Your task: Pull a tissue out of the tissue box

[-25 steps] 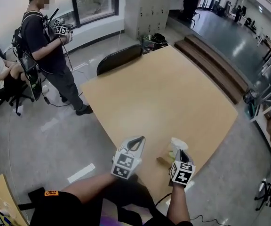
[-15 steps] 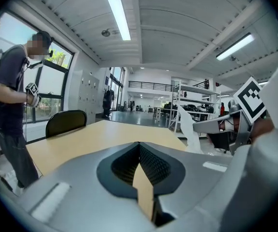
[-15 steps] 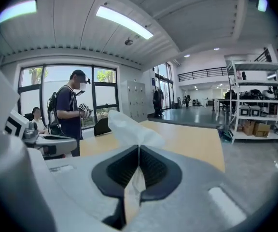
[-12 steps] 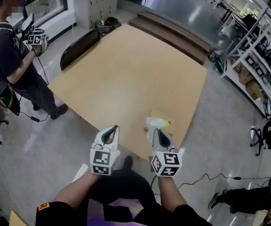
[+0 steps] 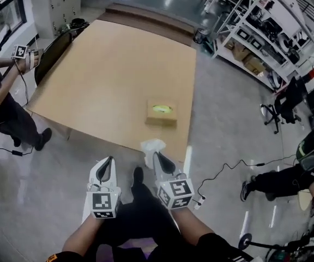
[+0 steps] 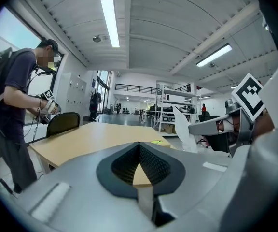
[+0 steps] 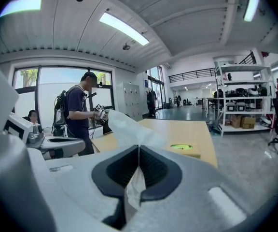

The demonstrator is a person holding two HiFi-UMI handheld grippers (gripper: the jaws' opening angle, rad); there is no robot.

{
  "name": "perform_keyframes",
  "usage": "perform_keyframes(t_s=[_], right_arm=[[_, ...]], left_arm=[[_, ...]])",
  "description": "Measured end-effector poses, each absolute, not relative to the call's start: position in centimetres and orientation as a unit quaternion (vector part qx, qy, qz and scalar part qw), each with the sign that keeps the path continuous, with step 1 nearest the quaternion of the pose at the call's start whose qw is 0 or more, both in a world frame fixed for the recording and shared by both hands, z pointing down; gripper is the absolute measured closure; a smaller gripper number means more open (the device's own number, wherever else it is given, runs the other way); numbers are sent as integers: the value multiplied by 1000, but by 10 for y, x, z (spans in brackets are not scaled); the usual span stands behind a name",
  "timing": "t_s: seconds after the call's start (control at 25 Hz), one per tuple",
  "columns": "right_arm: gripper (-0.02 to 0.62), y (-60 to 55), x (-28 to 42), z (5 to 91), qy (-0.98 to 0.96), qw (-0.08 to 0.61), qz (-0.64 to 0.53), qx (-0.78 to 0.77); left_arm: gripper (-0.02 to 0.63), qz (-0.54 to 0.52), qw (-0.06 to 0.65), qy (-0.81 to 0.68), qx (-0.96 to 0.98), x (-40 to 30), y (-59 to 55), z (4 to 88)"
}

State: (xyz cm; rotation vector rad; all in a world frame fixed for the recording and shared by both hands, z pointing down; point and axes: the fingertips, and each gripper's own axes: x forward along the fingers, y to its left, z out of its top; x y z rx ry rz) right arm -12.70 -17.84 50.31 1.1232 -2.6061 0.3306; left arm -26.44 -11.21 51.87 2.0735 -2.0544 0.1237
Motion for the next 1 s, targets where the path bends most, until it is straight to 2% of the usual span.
perform_keyframes(t_s=[0.28,0.56,1.0], right_arm=[[595,-137,-73,511,-891,158,113,410],[595,-120,-33,501,-892,133,109,417],[595,-60,93,518,-909,128,107,382]], left_arm=[[588,42,101,-662,741,-205,-86,524],[588,43,79,-649,755,-158,-70,513],[588,44,86,-651,753,-2,-32,516]])
